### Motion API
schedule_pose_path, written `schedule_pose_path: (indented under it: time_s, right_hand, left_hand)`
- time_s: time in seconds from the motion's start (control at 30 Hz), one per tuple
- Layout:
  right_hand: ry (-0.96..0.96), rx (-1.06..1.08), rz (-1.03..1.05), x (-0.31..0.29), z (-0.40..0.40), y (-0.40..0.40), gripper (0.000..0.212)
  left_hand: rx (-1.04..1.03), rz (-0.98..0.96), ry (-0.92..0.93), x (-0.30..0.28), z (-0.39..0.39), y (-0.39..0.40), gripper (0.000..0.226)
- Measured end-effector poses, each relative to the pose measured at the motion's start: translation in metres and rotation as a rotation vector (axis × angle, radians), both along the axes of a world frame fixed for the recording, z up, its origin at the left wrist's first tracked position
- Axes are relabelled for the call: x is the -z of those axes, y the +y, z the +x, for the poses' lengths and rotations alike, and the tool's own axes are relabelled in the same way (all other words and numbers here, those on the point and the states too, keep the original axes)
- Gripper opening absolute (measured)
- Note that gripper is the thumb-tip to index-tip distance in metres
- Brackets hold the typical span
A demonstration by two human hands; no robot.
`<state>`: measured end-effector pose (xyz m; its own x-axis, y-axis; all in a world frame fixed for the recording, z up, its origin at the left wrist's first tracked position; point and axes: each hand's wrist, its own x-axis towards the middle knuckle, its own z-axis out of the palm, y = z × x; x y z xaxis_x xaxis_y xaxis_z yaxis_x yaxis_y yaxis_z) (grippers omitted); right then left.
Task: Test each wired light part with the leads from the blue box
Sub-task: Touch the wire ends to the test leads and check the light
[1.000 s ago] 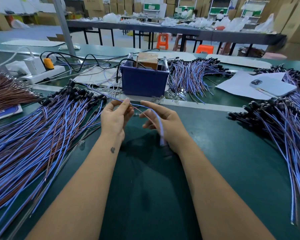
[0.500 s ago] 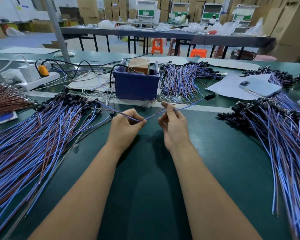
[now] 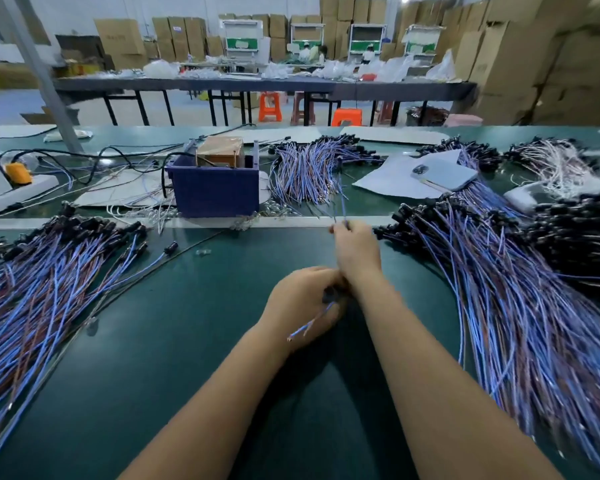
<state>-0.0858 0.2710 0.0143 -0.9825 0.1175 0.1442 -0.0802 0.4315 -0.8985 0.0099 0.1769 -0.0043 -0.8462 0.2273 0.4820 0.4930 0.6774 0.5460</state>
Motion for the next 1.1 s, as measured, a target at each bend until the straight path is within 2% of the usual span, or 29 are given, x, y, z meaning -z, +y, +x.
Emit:
schedule_pose_path:
  time_s: [0.13,0.23,0.37,0.5,0.63,0.7,0.87,0.97,1.1]
  right_hand:
    - [0.109,0.085,0.246,-0.026,0.002,0.066,0.025]
    - [0.149,0.168,0.395,-0.035,0.004,0.112,0.024]
    - [-0.008,0.266,0.529,-0.018,0.006,0.158,0.015]
    - [-0.05,0.346,0.581,-0.004,0.011,0.162,0.038]
    - [0.097,0.487,0.691,-0.009,0.015,0.125,0.043]
    - [0.166,0.432,0.661,-0.008,0.017,0.093,0.043]
    - [0.154,0.065,0.604,0.011,0.026,-0.015,0.044]
    - [0.154,-0.122,0.561,0.021,0.033,-0.075,0.043]
    - [0.165,-0.331,0.497,0.03,0.04,-0.127,0.038]
  left_hand:
    - [0.063,0.108,-0.002,-0.002,-0.006,0.062,0.02]
    - [0.162,0.154,-0.08,-0.001,-0.007,0.098,0.027]
    - [0.235,0.083,-0.194,0.007,-0.003,0.121,0.033]
    - [0.237,0.087,-0.285,0.012,-0.003,0.113,0.025]
    - [0.125,0.171,-0.309,0.011,-0.007,0.081,0.02]
    - [0.008,0.182,-0.282,0.011,-0.008,0.056,0.02]
    - [-0.378,0.147,-0.166,0.006,-0.009,-0.023,0.018]
    - [-0.592,0.02,-0.176,0.006,-0.004,-0.08,0.021]
    - [-0.855,-0.153,-0.272,0.005,0.003,-0.138,0.036]
